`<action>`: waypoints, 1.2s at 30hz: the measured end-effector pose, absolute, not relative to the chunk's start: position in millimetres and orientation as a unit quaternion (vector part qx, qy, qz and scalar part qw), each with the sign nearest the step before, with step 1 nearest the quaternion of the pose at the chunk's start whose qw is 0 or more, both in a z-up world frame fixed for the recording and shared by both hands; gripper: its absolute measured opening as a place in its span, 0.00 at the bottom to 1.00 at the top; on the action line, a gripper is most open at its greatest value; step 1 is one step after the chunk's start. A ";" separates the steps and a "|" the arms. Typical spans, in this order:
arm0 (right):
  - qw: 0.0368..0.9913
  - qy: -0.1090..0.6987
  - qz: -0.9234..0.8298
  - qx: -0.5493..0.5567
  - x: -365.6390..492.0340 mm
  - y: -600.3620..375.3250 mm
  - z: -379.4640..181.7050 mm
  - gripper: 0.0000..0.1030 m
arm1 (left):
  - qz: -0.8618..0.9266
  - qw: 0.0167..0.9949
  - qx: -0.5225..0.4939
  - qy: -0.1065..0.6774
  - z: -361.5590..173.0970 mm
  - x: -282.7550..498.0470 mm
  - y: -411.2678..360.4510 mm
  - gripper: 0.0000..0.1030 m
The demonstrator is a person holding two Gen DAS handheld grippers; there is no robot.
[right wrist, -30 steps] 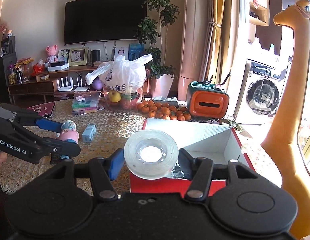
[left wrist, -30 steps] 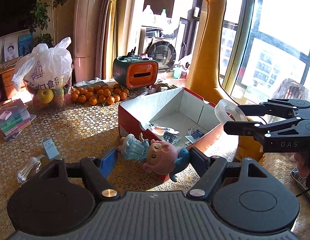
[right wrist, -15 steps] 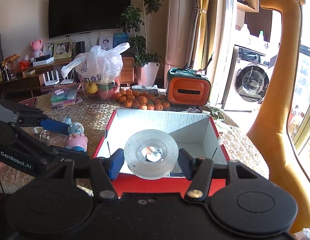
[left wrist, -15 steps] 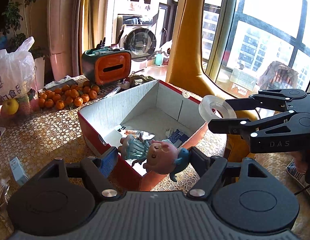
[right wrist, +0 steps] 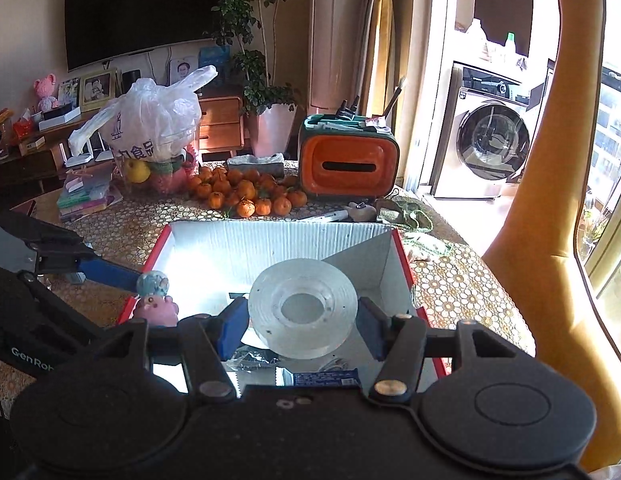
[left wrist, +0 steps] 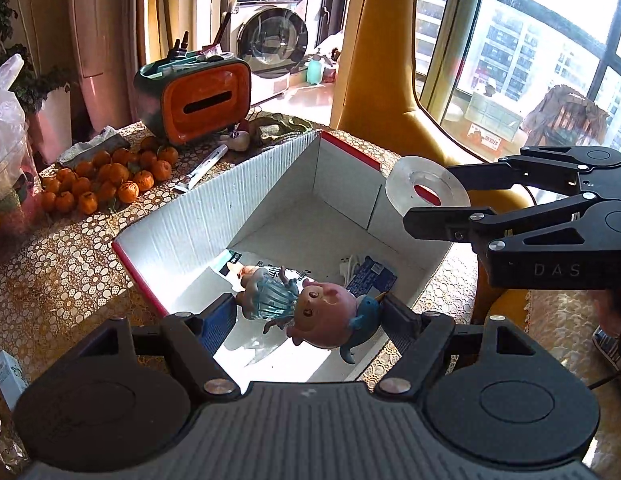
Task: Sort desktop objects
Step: 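Lower the doll and tape roll with both grippers into the box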
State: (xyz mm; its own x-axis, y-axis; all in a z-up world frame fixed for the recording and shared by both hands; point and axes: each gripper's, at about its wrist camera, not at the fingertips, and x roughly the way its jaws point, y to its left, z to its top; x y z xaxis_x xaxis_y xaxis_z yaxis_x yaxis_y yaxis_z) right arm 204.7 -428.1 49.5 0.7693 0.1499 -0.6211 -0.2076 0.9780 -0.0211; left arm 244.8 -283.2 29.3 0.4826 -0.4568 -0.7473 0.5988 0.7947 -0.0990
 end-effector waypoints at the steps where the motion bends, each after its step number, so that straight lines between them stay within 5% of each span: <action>1: 0.939 0.329 0.092 -0.045 209.7 -428.4 47.0 0.56 | -0.308 0.854 0.092 0.410 26.7 248.6 -286.9 0.76; 36: 0.871 0.481 0.058 -0.074 327.4 -411.2 -40.9 0.57 | -0.263 0.785 0.118 0.549 -38.7 320.4 -327.6 0.75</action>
